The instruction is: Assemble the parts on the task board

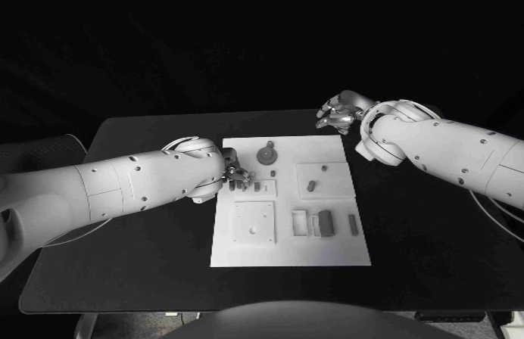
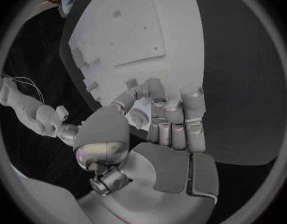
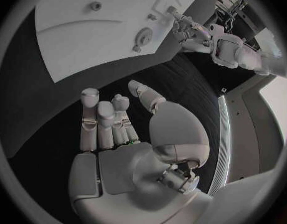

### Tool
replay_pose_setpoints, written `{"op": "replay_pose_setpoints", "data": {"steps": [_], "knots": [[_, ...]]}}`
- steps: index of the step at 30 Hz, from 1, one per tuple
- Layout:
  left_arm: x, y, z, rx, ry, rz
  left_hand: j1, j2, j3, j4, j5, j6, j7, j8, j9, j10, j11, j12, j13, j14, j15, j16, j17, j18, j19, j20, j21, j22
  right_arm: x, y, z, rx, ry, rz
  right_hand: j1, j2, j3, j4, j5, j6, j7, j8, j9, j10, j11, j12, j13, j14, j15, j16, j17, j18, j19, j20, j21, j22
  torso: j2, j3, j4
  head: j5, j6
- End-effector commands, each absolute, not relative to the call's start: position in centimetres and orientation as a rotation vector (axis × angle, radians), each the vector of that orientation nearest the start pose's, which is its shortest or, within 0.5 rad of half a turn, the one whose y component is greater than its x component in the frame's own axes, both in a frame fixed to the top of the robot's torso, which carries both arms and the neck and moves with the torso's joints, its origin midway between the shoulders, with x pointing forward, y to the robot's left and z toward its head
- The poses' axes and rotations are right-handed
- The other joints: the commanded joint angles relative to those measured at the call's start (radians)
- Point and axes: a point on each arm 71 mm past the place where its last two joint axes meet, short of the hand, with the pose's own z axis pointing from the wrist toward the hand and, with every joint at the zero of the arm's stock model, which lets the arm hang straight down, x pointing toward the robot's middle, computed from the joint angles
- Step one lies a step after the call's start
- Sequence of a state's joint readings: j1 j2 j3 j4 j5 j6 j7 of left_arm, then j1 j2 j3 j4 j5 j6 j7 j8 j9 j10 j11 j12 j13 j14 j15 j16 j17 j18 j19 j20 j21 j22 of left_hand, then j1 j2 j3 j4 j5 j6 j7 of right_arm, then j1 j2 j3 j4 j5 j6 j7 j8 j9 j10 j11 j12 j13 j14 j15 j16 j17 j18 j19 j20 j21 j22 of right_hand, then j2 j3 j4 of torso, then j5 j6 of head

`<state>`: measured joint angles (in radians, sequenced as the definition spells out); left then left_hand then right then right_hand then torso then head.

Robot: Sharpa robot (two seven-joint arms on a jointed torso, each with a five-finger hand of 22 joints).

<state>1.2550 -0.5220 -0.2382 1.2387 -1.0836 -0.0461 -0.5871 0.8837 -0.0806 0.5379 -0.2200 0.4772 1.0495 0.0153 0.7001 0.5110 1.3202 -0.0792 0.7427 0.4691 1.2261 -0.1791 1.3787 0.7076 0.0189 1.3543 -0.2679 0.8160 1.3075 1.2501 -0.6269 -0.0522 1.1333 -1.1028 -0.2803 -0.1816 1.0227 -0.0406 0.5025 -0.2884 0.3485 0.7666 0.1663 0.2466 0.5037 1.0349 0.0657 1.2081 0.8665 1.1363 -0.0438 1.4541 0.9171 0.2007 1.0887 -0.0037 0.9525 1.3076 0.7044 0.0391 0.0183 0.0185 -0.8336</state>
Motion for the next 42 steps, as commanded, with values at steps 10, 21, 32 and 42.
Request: {"op": "replay_pose_setpoints", "data": {"steps": [10,21,32,42], "knots": [[50.8,14.69,-26.83,-0.114,2.216,-0.221,0.067,0.06,0.03,-0.037,0.008,0.006,0.004,0.009,0.0,-0.002,-0.005,0.007,-0.003,0.004,-0.01,0.006,-0.002,0.059,-0.001,0.003,0.004,0.017,56.18,-21.62,-19.43,0.284,1.78,0.567,-0.009,-0.001,0.006,0.002,0.005,0.006,0.013,0.007,-0.002,-0.008,-0.001,0.006,-0.001,-0.004,0.002,0.002,-0.001,0.061,0.004,-0.004,-0.006,0.013,0.0,-0.0001,0.0,0.002,-0.004],[50.61,14.75,-27.03,-0.11,2.221,-0.211,0.066,0.068,0.03,-0.036,0.011,0.006,0.004,0.01,-0.003,-0.002,-0.005,0.007,-0.005,0.005,-0.01,0.005,-0.003,0.059,0.0,0.003,0.004,0.017,56.18,-21.65,-19.45,0.284,1.781,0.567,-0.01,-0.001,0.006,0.002,0.005,0.006,0.013,0.007,-0.002,-0.008,-0.001,0.006,-0.001,-0.004,0.002,0.002,-0.001,0.061,0.004,-0.004,-0.006,0.013,0.0,-0.0006,0.0003,0.004,-0.011],[50.43,14.79,-27.4,-0.113,2.225,-0.21,0.064,0.073,0.029,-0.035,0.012,0.005,0.004,0.011,-0.005,-0.002,-0.005,0.008,-0.006,0.006,-0.01,0.005,-0.004,0.059,0.0,0.003,0.004,0.017,56.18,-21.61,-19.45,0.284,1.78,0.568,-0.01,-0.001,0.006,0.002,0.005,0.007,0.013,0.007,-0.002,-0.008,-0.001,0.006,-0.001,-0.004,0.002,0.002,-0.001,0.061,0.005,-0.004,-0.006,0.013,0.0,-0.0008,0.0003,0.006,-0.017],[50.44,14.86,-27.63,-0.112,2.224,-0.207,0.061,0.071,0.027,-0.035,0.013,0.006,0.004,0.013,-0.006,-0.001,-0.005,0.009,-0.007,0.007,-0.01,0.005,-0.004,0.058,0.001,0.004,0.004,0.017,56.19,-21.62,-19.46,0.284,1.781,0.567,-0.01,-0.001,0.006,0.002,0.005,0.006,0.013,0.007,-0.002,-0.008,-0.001,0.006,-0.002,-0.004,0.002,0.002,-0.001,0.061,0.005,-0.004,-0.006,0.013,0.0,-0.0003,0.0004,0.005,-0.018]]}}
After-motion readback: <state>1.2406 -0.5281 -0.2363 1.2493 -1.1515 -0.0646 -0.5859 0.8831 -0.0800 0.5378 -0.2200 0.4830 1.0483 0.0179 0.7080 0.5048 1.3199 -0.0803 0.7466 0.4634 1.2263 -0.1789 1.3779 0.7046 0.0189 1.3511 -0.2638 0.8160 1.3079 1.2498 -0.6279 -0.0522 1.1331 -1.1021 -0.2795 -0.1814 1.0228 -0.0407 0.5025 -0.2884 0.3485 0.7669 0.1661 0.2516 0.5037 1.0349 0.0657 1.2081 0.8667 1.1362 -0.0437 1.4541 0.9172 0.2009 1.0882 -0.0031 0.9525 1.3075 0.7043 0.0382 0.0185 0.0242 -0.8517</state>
